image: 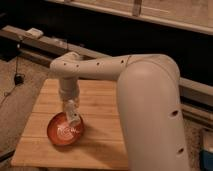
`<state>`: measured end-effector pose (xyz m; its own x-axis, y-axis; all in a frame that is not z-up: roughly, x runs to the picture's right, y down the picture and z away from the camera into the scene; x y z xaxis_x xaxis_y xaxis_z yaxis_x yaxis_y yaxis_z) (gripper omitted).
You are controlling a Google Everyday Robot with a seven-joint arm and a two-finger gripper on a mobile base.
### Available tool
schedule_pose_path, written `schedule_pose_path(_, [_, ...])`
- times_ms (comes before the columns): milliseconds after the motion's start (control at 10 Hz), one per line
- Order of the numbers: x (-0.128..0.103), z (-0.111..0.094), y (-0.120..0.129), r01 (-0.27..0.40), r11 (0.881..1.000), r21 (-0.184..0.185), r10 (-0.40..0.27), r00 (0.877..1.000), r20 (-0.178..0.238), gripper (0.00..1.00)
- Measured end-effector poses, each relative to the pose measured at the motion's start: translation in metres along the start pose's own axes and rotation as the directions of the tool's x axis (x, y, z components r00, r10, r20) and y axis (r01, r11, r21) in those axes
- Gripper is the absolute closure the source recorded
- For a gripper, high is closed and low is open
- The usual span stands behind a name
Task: Place the bottle in the ceramic bowl
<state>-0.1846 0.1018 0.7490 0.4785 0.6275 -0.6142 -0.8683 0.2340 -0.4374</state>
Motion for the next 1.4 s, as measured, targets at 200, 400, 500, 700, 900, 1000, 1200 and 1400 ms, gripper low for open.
schedule_pose_path(200, [0.004, 0.005, 0.007, 0.025, 0.999, -0.042, -0.026, 1.0, -0.013, 0.5])
schedule_pose_path(400, [0.007, 0.011, 0.017, 0.05, 0.996, -0.074, -0.052, 0.998, -0.025, 0.32])
schedule_pose_path(500, [0.008, 0.013, 0.02, 0.06, 0.995, -0.085, -0.062, 0.998, -0.028, 0.25])
schedule_pose_path(700, [0.009, 0.016, 0.021, 0.067, 0.993, -0.099, -0.071, 0.997, -0.033, 0.2])
schedule_pose_path(900, [0.009, 0.016, 0.021, 0.066, 0.993, -0.099, -0.07, 0.997, -0.033, 0.2])
schedule_pose_path(1000, [0.009, 0.016, 0.021, 0.066, 0.993, -0.099, -0.07, 0.997, -0.033, 0.2])
schedule_pose_path(1200, [0.009, 0.016, 0.022, 0.067, 0.993, -0.099, -0.071, 0.997, -0.033, 0.2])
schedule_pose_path(1400, [0.009, 0.016, 0.022, 0.067, 0.993, -0.099, -0.071, 0.997, -0.033, 0.2])
